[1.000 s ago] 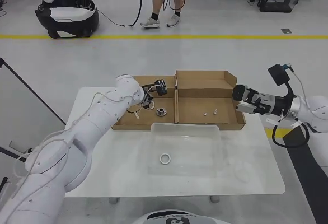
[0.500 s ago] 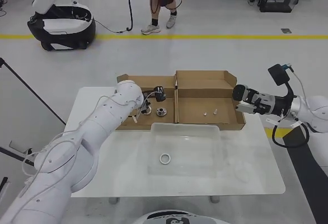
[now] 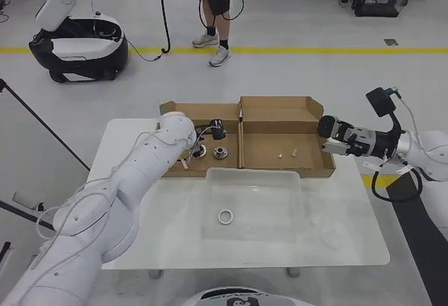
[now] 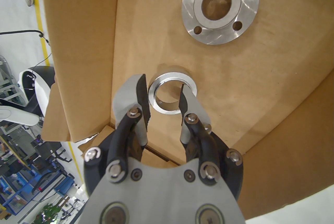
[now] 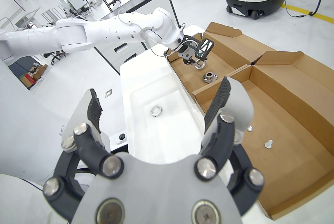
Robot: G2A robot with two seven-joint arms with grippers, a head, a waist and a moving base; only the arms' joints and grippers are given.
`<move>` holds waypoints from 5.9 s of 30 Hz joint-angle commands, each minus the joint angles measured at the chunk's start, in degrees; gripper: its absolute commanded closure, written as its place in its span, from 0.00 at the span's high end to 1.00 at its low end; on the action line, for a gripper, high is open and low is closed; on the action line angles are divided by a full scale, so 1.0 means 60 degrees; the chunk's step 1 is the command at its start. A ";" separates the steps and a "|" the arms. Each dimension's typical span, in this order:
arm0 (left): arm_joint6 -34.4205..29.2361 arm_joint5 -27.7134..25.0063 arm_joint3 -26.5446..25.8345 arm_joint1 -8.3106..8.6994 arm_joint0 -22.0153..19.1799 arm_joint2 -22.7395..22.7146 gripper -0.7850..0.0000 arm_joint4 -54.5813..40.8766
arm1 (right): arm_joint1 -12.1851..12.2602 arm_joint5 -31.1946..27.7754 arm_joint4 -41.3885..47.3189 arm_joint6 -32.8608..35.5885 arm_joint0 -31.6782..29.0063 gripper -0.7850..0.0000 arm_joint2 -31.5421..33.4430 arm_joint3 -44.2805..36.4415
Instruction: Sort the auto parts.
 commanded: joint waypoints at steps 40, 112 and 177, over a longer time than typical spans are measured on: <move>-0.5075 -0.1100 -0.8602 0.2538 -0.0131 0.0105 1.00 -0.4494 | 0.0000 0.0000 0.0000 0.0000 0.0000 1.00 0.0000 0.0000; -0.6194 0.0021 -0.9851 0.3239 0.0877 0.1974 0.55 -0.6051 | 0.0000 0.0000 0.0000 0.0000 0.0000 1.00 0.0000 0.0000; -0.5805 -0.0369 -0.8999 0.2611 0.1393 0.1974 0.00 -0.5000 | 0.0000 0.0000 0.0000 0.0000 0.0000 1.00 0.0000 0.0000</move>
